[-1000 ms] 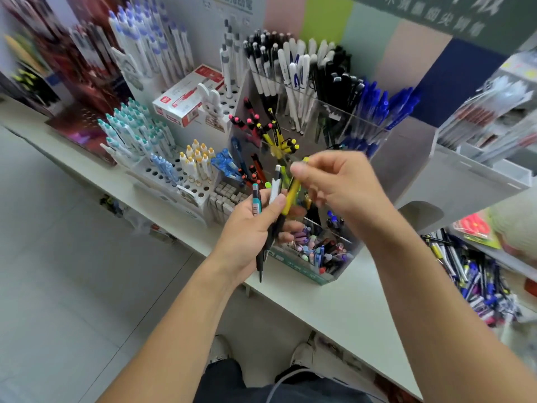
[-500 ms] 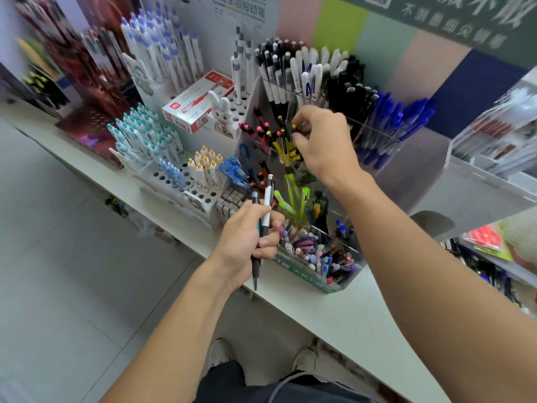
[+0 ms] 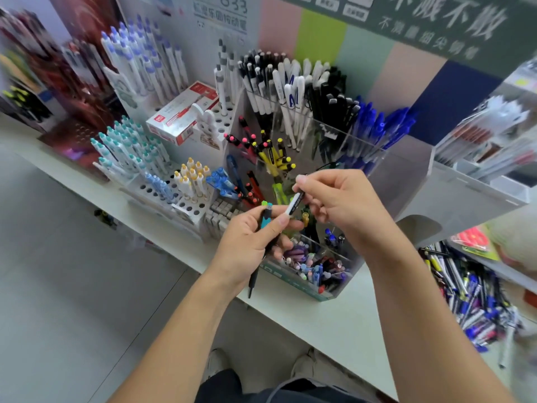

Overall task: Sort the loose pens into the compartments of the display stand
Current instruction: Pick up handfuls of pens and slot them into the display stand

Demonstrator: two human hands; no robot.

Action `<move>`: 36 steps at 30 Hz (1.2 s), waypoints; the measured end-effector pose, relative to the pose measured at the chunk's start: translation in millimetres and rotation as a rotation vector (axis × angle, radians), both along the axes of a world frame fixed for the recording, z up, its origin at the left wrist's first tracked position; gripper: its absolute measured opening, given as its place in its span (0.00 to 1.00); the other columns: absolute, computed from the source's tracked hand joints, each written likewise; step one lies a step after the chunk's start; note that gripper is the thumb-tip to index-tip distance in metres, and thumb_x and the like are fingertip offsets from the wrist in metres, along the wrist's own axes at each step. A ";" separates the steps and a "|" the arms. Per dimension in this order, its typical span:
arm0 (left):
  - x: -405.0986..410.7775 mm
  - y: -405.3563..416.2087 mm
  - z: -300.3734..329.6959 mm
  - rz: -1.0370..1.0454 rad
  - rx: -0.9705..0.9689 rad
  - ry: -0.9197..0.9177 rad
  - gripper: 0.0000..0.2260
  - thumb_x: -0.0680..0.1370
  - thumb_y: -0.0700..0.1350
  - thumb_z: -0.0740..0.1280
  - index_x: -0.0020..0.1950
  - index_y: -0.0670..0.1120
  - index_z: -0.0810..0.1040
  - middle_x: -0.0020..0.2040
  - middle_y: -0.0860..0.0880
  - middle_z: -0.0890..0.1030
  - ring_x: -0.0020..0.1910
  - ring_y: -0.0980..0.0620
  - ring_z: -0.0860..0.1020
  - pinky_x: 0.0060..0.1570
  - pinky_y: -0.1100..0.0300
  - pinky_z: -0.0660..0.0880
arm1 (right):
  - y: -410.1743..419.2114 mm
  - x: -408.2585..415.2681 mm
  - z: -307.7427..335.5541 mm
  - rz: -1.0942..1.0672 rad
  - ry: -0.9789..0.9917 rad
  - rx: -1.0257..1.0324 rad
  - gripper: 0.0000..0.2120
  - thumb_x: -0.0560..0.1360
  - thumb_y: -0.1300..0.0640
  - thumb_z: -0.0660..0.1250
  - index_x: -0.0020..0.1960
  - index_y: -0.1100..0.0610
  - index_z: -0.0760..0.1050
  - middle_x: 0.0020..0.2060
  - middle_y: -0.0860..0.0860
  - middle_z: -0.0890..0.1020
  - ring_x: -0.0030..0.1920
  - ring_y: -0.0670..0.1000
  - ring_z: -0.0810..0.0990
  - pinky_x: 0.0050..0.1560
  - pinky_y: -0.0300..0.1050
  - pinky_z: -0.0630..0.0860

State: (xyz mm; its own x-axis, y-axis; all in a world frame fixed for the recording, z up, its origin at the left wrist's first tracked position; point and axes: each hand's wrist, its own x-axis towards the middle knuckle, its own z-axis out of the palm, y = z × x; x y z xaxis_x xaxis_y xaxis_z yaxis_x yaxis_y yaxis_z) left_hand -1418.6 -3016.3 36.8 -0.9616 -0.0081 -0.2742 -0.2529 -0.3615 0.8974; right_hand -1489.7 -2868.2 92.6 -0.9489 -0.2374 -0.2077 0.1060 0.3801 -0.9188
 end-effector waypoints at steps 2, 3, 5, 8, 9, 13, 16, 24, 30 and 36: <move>-2.8 3.0 1.7 0.005 -0.075 0.023 0.06 0.81 0.39 0.65 0.54 0.44 0.81 0.43 0.47 0.86 0.36 0.54 0.82 0.33 0.64 0.77 | 8.6 2.6 1.6 -0.036 -0.002 -0.049 0.10 0.81 0.58 0.68 0.46 0.62 0.84 0.31 0.56 0.77 0.30 0.47 0.74 0.30 0.38 0.73; -5.2 3.7 3.9 0.027 -0.101 0.029 0.06 0.82 0.41 0.65 0.55 0.45 0.81 0.44 0.47 0.86 0.39 0.53 0.83 0.36 0.63 0.79 | 12.0 3.1 5.9 -0.056 0.058 -0.048 0.09 0.81 0.59 0.67 0.46 0.61 0.84 0.32 0.56 0.79 0.30 0.48 0.76 0.32 0.39 0.75; -13.5 2.3 9.2 0.100 -0.134 0.044 0.08 0.83 0.45 0.63 0.56 0.46 0.80 0.45 0.46 0.86 0.42 0.50 0.83 0.40 0.58 0.81 | 16.8 2.2 23.4 -0.119 0.299 -0.047 0.07 0.81 0.62 0.67 0.48 0.58 0.83 0.34 0.53 0.83 0.33 0.49 0.80 0.35 0.41 0.79; -29.5 -5.7 18.7 0.194 -0.140 0.029 0.10 0.85 0.49 0.59 0.53 0.45 0.76 0.32 0.49 0.73 0.26 0.53 0.68 0.23 0.62 0.65 | 13.5 -6.6 61.7 -0.234 0.725 -0.063 0.06 0.82 0.60 0.66 0.52 0.57 0.82 0.37 0.50 0.84 0.33 0.48 0.83 0.36 0.40 0.80; -34.3 -8.9 23.2 0.201 -0.073 0.006 0.12 0.86 0.51 0.57 0.52 0.44 0.74 0.31 0.50 0.67 0.25 0.55 0.62 0.21 0.64 0.59 | 8.3 -14.8 71.4 -0.248 0.839 -0.043 0.06 0.82 0.59 0.66 0.52 0.58 0.82 0.38 0.50 0.84 0.34 0.48 0.83 0.36 0.40 0.80; -48.1 -18.6 34.2 0.158 0.319 -0.024 0.14 0.83 0.49 0.48 0.47 0.44 0.69 0.32 0.50 0.64 0.26 0.56 0.58 0.22 0.65 0.55 | -30.4 -68.8 84.8 -0.178 1.099 0.223 0.09 0.80 0.56 0.66 0.49 0.59 0.84 0.40 0.49 0.84 0.39 0.48 0.83 0.42 0.47 0.81; -50.5 -23.0 32.3 0.183 0.392 -0.025 0.11 0.83 0.44 0.49 0.48 0.43 0.70 0.35 0.50 0.67 0.28 0.56 0.62 0.24 0.65 0.61 | -61.5 -107.5 84.8 -0.065 1.111 0.398 0.10 0.80 0.56 0.66 0.47 0.60 0.84 0.41 0.50 0.84 0.41 0.48 0.81 0.47 0.41 0.78; -44.0 -37.4 23.9 0.165 0.141 0.025 0.12 0.85 0.42 0.59 0.64 0.42 0.78 0.41 0.50 0.76 0.37 0.55 0.73 0.36 0.61 0.71 | -78.2 -130.2 121.2 0.231 0.979 0.711 0.12 0.85 0.56 0.60 0.59 0.61 0.80 0.49 0.53 0.81 0.37 0.45 0.74 0.31 0.24 0.65; -49.1 -35.4 20.2 0.157 0.138 -0.011 0.18 0.83 0.31 0.54 0.68 0.39 0.76 0.52 0.46 0.78 0.42 0.54 0.75 0.39 0.63 0.73 | -91.4 -128.1 104.5 0.361 0.787 0.881 0.07 0.74 0.57 0.76 0.51 0.58 0.85 0.44 0.53 0.85 0.45 0.53 0.83 0.51 0.45 0.80; -43.0 -22.6 13.3 0.252 0.092 0.070 0.16 0.79 0.28 0.63 0.63 0.43 0.78 0.53 0.44 0.83 0.49 0.50 0.84 0.48 0.63 0.79 | -77.7 -102.2 88.7 0.140 0.841 0.814 0.13 0.78 0.49 0.70 0.58 0.55 0.84 0.56 0.54 0.80 0.56 0.54 0.78 0.58 0.51 0.75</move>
State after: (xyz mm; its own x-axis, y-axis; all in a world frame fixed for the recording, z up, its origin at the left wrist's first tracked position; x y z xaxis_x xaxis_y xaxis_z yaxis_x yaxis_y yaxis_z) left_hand -1461.7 -3038.8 50.1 -0.9491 -0.2274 -0.2179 -0.0833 -0.4862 0.8699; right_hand -1591.9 -2945.8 181.3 -0.8360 -0.4367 0.3323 -0.5066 0.8470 -0.1612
